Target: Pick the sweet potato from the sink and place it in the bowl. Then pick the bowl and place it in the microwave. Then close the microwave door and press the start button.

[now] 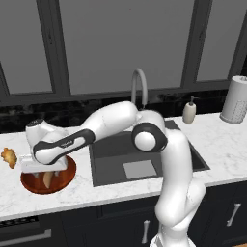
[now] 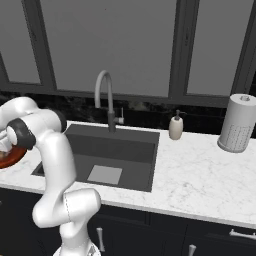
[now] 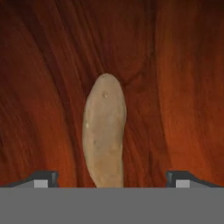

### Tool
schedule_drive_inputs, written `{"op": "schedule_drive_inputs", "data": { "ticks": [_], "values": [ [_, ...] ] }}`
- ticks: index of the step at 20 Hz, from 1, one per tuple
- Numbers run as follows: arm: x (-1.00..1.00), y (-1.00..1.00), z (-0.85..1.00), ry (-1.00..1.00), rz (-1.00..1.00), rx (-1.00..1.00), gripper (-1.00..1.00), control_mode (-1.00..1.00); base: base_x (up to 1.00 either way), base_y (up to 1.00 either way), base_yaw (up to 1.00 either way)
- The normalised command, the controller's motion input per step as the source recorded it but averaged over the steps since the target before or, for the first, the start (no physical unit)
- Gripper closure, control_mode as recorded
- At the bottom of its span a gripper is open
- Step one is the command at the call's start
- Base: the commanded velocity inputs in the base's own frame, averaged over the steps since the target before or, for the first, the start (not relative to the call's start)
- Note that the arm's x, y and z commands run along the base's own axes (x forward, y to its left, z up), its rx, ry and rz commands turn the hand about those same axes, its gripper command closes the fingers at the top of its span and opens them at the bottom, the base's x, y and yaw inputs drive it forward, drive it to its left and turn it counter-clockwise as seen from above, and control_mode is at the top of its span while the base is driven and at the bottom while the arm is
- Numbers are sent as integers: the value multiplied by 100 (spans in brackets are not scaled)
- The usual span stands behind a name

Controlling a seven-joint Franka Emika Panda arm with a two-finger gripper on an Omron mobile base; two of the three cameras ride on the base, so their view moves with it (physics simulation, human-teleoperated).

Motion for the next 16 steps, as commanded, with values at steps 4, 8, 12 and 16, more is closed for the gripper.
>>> {"op": "schedule_drive_inputs", "data": {
  "ticks": [4, 8, 12, 16],
  "values": [
    [-33, -47, 45, -8, 0, 11, -100, -100, 0, 0, 0],
    [-38, -73, 17, -4, 0, 14, -100, -100, 0, 0, 0],
    [-25, -80, 27, -3, 0, 18, -100, -100, 0, 0, 0],
    [-4, -69, 40, 0, 0, 17, -100, -100, 0, 0, 0]
  ]
}}
